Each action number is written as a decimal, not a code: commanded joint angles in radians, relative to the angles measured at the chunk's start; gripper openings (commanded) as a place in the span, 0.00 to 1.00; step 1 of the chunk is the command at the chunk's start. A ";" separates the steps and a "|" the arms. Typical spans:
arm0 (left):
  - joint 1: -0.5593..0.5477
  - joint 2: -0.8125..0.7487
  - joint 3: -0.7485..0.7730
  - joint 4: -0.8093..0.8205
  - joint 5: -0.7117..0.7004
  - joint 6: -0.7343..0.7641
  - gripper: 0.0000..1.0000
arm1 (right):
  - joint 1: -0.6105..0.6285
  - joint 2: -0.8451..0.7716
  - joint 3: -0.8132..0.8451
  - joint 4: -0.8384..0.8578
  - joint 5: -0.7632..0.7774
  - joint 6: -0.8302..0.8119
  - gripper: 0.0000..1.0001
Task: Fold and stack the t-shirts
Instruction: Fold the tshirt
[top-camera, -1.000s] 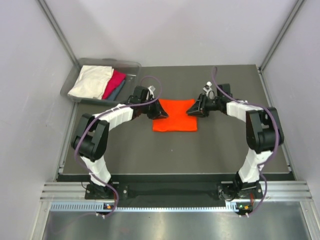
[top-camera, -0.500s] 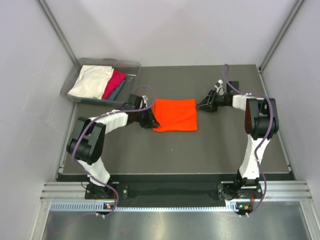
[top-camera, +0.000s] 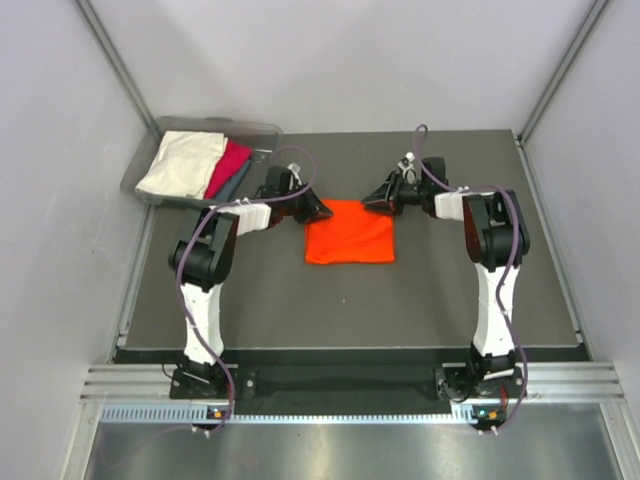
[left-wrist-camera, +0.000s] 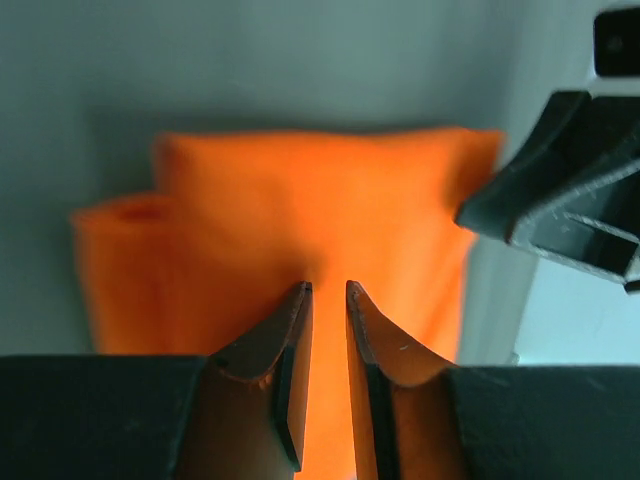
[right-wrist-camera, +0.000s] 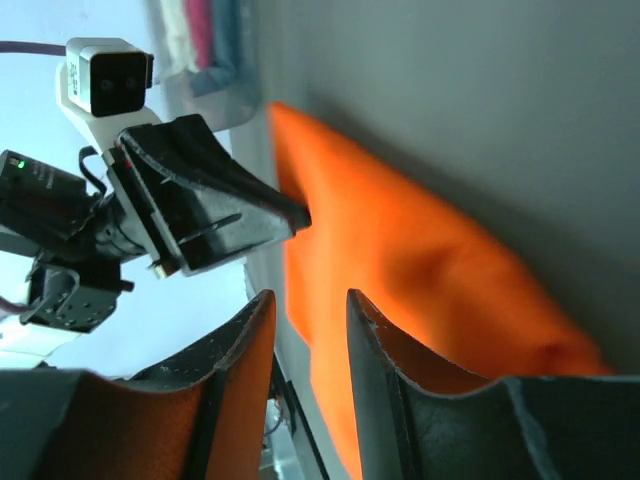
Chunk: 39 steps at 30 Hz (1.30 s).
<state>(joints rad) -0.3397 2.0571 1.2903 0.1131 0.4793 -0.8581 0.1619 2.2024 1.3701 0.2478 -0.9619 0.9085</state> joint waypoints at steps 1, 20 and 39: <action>0.042 0.085 0.047 0.126 0.016 -0.022 0.25 | -0.021 0.077 0.052 0.144 -0.015 0.090 0.35; -0.024 -0.402 -0.357 0.098 0.011 -0.037 0.30 | 0.052 -0.263 -0.035 -0.397 0.075 -0.269 0.42; 0.025 -0.501 -0.634 0.025 -0.025 0.108 0.26 | -0.110 -0.524 -0.551 -0.315 0.026 -0.408 0.47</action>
<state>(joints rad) -0.3202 1.6775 0.6865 0.2256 0.4759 -0.8112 0.1192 1.8145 0.8227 0.0422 -0.9394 0.6434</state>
